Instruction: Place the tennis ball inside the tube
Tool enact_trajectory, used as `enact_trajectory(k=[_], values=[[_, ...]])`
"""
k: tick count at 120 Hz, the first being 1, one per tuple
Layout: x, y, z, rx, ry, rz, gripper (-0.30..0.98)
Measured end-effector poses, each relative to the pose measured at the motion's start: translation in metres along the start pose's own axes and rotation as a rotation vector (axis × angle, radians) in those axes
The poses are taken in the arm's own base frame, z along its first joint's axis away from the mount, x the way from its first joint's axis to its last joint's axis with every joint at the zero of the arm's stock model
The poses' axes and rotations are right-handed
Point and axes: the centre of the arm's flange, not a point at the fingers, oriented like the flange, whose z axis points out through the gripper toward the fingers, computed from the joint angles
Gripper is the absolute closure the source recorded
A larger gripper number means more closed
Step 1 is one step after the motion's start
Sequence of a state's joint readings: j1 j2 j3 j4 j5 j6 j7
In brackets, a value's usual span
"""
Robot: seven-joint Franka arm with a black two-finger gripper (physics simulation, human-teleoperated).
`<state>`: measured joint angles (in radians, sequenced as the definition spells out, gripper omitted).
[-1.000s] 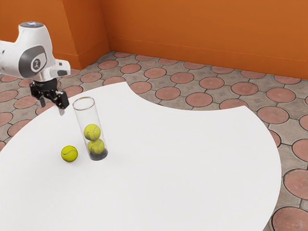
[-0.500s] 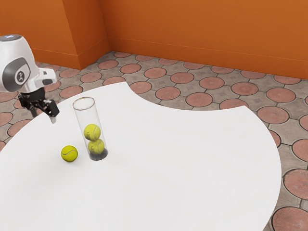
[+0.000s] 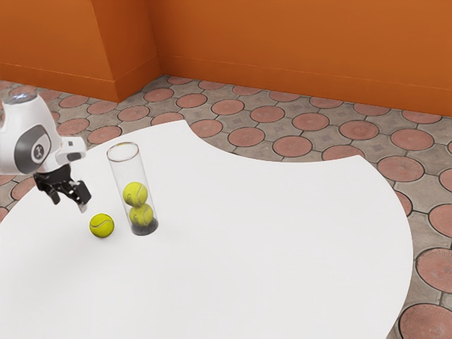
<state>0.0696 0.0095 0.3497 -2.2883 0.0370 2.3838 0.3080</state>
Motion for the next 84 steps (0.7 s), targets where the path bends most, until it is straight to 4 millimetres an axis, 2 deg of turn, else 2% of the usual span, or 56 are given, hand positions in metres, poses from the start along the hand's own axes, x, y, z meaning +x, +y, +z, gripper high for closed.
enact_trajectory(k=[15, 39, 56, 66, 84], values=[[0.000, -0.007, 0.016, 0.011, 0.018, -0.009, 0.00], [0.012, 0.015, 0.031, -0.002, 0.055, 0.021, 0.00], [0.011, 0.011, 0.036, -0.015, 0.073, 0.004, 0.00], [0.010, 0.008, 0.048, -0.022, 0.064, -0.007, 0.00], [0.012, 0.014, 0.054, -0.031, 0.071, 0.005, 0.00]])
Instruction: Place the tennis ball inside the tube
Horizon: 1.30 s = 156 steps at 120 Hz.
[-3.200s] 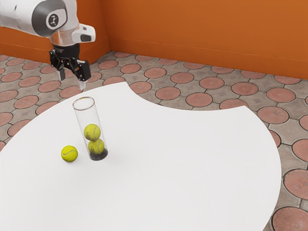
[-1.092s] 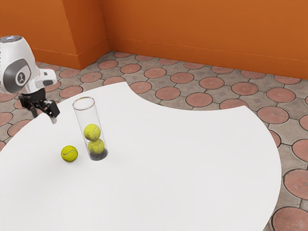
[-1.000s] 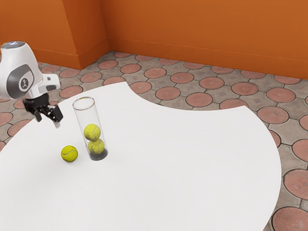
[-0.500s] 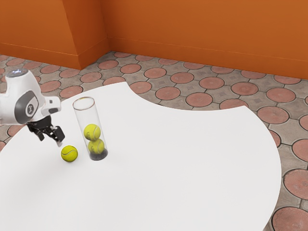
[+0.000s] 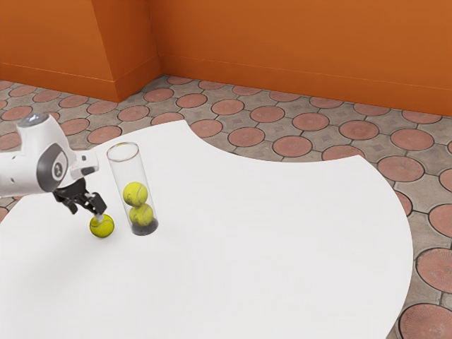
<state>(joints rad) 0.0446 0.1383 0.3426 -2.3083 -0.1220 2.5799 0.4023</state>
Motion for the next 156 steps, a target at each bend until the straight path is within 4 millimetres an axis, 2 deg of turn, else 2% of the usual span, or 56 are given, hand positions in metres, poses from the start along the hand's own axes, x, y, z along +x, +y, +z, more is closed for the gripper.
enact_trajectory(k=[55, 83, 96, 140, 156], values=[[0.001, 0.003, 0.017, -0.023, 0.003, 0.022, 0.00], [0.007, 0.015, 0.020, -0.029, 0.008, 0.066, 0.00], [0.007, 0.014, 0.021, -0.029, 0.010, 0.072, 0.00], [0.004, 0.012, 0.044, -0.048, -0.015, 0.081, 0.00], [0.008, 0.011, 0.044, -0.045, -0.009, 0.089, 0.00]])
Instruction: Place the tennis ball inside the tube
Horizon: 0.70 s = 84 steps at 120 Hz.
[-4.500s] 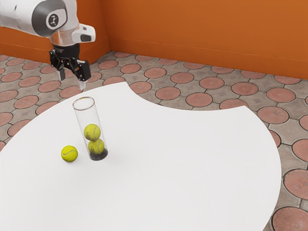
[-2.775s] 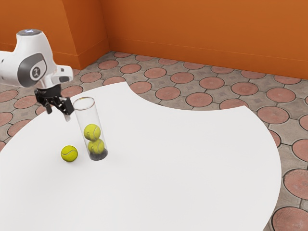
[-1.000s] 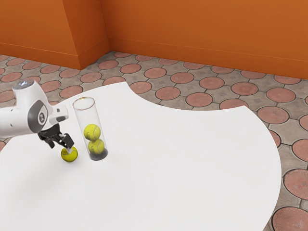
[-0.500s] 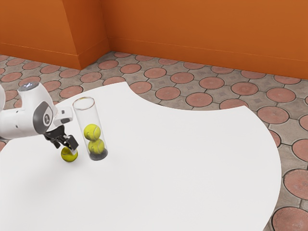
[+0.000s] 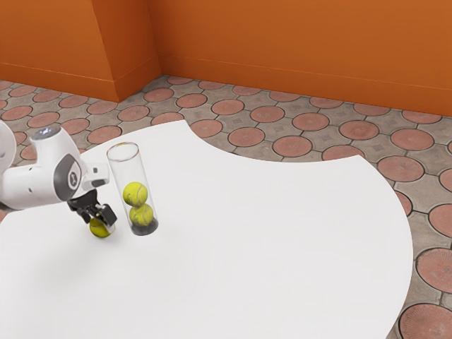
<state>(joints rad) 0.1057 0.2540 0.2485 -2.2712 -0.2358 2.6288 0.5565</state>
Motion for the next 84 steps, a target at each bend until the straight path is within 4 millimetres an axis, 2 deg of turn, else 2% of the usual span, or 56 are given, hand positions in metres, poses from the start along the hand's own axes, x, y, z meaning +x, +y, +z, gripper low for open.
enact_trajectory(k=[44, 84], values=[[0.0011, -0.0001, 0.0078, -0.011, -0.002, 0.004, 0.01], [0.0024, 0.0009, 0.0071, -0.018, 0.005, 0.013, 0.21]])
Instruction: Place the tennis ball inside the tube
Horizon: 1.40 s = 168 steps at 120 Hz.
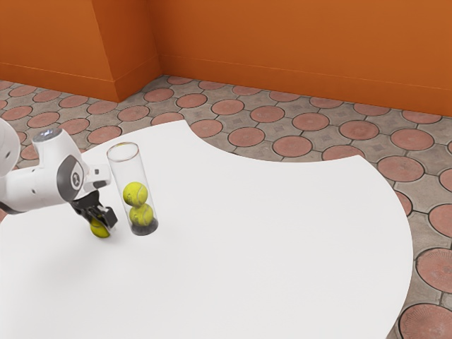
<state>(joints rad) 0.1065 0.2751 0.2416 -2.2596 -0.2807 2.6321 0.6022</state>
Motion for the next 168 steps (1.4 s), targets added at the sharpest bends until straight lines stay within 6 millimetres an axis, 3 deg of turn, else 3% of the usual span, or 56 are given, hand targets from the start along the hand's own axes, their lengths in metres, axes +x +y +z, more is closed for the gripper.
enact_trajectory(k=[28, 50, 64, 85, 107, 140, 168], values=[[0.000, -0.009, -0.009, 0.011, 0.014, -0.002, 0.26], [0.011, -0.011, -0.046, 0.033, 0.078, 0.017, 0.31], [0.017, -0.011, -0.093, 0.052, 0.151, 0.031, 0.32], [0.014, -0.027, -0.193, 0.149, 0.230, 0.091, 0.32], [0.031, -0.004, -0.244, 0.244, 0.216, 0.199, 0.32], [0.058, 0.015, -0.269, 0.306, 0.193, 0.233, 0.32], [0.090, 0.034, -0.258, 0.341, 0.177, 0.281, 0.32]])
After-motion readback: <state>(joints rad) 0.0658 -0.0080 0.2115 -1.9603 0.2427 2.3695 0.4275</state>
